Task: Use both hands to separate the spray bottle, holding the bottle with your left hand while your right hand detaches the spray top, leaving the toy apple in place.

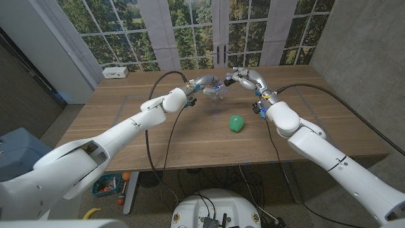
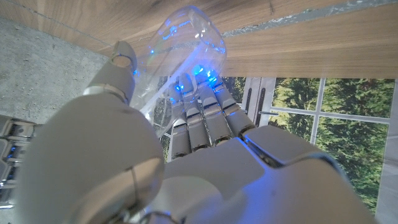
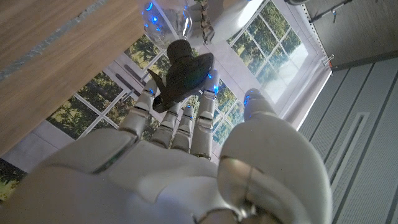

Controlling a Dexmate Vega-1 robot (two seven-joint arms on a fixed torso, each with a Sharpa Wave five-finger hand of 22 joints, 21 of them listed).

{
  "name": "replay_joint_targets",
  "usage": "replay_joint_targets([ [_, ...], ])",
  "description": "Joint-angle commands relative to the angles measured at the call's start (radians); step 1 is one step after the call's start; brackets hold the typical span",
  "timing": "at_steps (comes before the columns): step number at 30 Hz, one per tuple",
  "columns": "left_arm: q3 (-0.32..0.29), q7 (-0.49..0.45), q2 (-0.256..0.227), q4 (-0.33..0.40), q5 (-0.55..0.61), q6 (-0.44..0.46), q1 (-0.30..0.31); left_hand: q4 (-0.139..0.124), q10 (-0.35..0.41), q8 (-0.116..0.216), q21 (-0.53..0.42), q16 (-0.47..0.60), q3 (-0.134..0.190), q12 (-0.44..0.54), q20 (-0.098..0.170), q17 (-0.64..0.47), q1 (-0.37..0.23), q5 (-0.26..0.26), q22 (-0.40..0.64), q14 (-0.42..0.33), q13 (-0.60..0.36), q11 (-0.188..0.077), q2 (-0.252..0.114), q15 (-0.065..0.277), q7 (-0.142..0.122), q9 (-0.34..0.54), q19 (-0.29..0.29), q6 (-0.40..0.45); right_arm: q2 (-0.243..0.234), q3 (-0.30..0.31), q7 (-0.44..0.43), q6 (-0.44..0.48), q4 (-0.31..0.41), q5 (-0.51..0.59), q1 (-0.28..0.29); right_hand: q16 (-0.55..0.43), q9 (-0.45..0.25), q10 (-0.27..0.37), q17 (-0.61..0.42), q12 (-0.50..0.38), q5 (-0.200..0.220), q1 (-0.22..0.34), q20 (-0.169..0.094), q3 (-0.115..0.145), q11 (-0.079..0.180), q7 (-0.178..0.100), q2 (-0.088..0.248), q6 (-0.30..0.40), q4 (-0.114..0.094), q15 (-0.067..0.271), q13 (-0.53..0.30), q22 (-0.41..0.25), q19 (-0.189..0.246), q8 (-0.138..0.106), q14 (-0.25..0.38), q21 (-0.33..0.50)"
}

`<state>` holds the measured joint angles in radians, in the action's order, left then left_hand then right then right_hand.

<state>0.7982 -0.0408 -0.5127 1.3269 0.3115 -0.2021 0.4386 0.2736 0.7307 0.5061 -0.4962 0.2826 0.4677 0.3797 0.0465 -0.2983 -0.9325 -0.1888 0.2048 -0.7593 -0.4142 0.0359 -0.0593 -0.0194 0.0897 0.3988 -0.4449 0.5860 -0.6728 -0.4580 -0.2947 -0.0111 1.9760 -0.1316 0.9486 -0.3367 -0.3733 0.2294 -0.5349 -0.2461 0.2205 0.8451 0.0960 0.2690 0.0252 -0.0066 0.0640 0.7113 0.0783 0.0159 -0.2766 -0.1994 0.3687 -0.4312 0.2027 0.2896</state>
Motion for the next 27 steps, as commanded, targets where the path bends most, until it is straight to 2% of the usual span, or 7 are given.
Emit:
replay_joint_targets([
  [1, 0.001, -0.005, -0.002, 0.009, 0.006, 0.004, 0.004, -0.226, 0.265, 0.037, -0.007, 0.007, 0.232, 0.217, 0.001, -0.003, -0.007, -0.006, -0.001, -0.11, -0.172, -0.237, -0.145, 0.257, -0.108, 0.004, 0.004, 0.122, 0.14, 0.047, -0.184, -0.079, -0.041, 0.046, 0.097, -0.002, 0.05, -0.086, -0.012, 0.028, 0.017, 0.016, -0.001, 0.007, 0.008, -0.091, 0.021, -0.293, 0.054, 0.007, -0.008, -0.002, 0.008, 0.163, -0.013, 0.01],
  [8, 0.002, -0.01, -0.003, 0.017, 0.014, 0.005, 0.006, -0.226, 0.265, 0.037, -0.009, 0.007, 0.232, 0.216, 0.001, -0.004, -0.007, -0.006, -0.001, -0.111, -0.173, -0.237, -0.145, 0.257, -0.109, 0.004, 0.004, 0.123, 0.163, 0.055, -0.241, 0.067, 0.033, 0.046, 0.121, 0.01, 0.095, -0.147, -0.018, 0.041, 0.016, -0.003, 0.029, -0.005, -0.002, -0.107, 0.017, -0.458, 0.063, -0.008, -0.006, -0.002, -0.015, 0.248, -0.043, 0.002],
  [12, 0.0, -0.014, -0.007, 0.027, 0.018, 0.007, 0.011, -0.225, 0.265, 0.036, -0.01, 0.007, 0.233, 0.216, 0.0, -0.005, -0.007, -0.006, -0.001, -0.111, -0.173, -0.237, -0.144, 0.258, -0.109, 0.004, 0.005, 0.122, 0.19, 0.042, -0.323, 0.225, 0.097, 0.095, 0.13, 0.013, 0.118, -0.158, -0.021, 0.032, 0.002, -0.086, 0.045, -0.041, -0.03, 0.013, -0.001, -0.442, 0.035, -0.027, -0.009, -0.001, -0.026, 0.226, -0.043, -0.003],
  [13, 0.0, -0.016, -0.008, 0.03, 0.02, 0.008, 0.012, -0.225, 0.266, 0.036, -0.011, 0.007, 0.233, 0.216, 0.0, -0.005, -0.007, -0.006, -0.001, -0.111, -0.173, -0.237, -0.144, 0.258, -0.109, 0.004, 0.005, 0.122, 0.194, 0.041, -0.331, 0.26, 0.111, 0.094, 0.131, 0.017, 0.122, -0.15, -0.022, 0.025, -0.005, -0.127, 0.048, -0.057, -0.038, 0.076, -0.004, -0.395, 0.022, -0.046, -0.012, -0.001, -0.03, 0.209, -0.048, -0.006],
  [16, -0.001, -0.023, -0.011, 0.042, 0.03, 0.014, 0.016, -0.226, 0.266, 0.035, -0.012, 0.007, 0.233, 0.215, 0.0, -0.005, -0.007, -0.006, -0.001, -0.111, -0.173, -0.237, -0.145, 0.257, -0.111, 0.005, 0.005, 0.122, 0.209, 0.042, -0.355, 0.325, 0.137, 0.088, 0.135, 0.021, 0.119, -0.12, -0.023, 0.009, -0.019, -0.188, 0.066, -0.08, -0.082, 0.138, -0.011, -0.312, 0.006, -0.073, -0.019, -0.001, -0.036, 0.179, -0.049, -0.009],
  [23, -0.009, -0.05, -0.012, 0.065, 0.043, 0.037, 0.034, -0.225, 0.268, 0.035, -0.014, 0.006, 0.233, 0.216, 0.0, -0.006, -0.008, -0.006, -0.002, -0.112, -0.175, -0.237, -0.144, 0.258, -0.11, 0.005, 0.006, 0.123, 0.226, 0.02, -0.443, 0.432, 0.174, 0.146, 0.136, 0.02, 0.106, -0.098, -0.025, -0.003, -0.031, -0.246, 0.075, -0.101, -0.1, 0.116, -0.016, -0.289, -0.012, -0.09, -0.027, -0.002, -0.045, 0.168, -0.04, -0.014],
  [27, -0.017, -0.083, -0.01, 0.077, 0.049, 0.054, 0.052, -0.225, 0.267, 0.036, -0.016, 0.007, 0.232, 0.215, 0.0, -0.007, -0.008, -0.006, -0.002, -0.115, -0.175, -0.237, -0.144, 0.258, -0.11, 0.006, 0.005, 0.125, 0.261, 0.018, -0.511, 0.45, 0.179, 0.173, 0.149, 0.018, 0.088, -0.059, -0.026, -0.02, -0.03, -0.26, 0.08, -0.103, -0.101, 0.108, -0.014, -0.226, -0.006, -0.098, -0.037, -0.002, -0.041, 0.134, -0.03, -0.013],
])
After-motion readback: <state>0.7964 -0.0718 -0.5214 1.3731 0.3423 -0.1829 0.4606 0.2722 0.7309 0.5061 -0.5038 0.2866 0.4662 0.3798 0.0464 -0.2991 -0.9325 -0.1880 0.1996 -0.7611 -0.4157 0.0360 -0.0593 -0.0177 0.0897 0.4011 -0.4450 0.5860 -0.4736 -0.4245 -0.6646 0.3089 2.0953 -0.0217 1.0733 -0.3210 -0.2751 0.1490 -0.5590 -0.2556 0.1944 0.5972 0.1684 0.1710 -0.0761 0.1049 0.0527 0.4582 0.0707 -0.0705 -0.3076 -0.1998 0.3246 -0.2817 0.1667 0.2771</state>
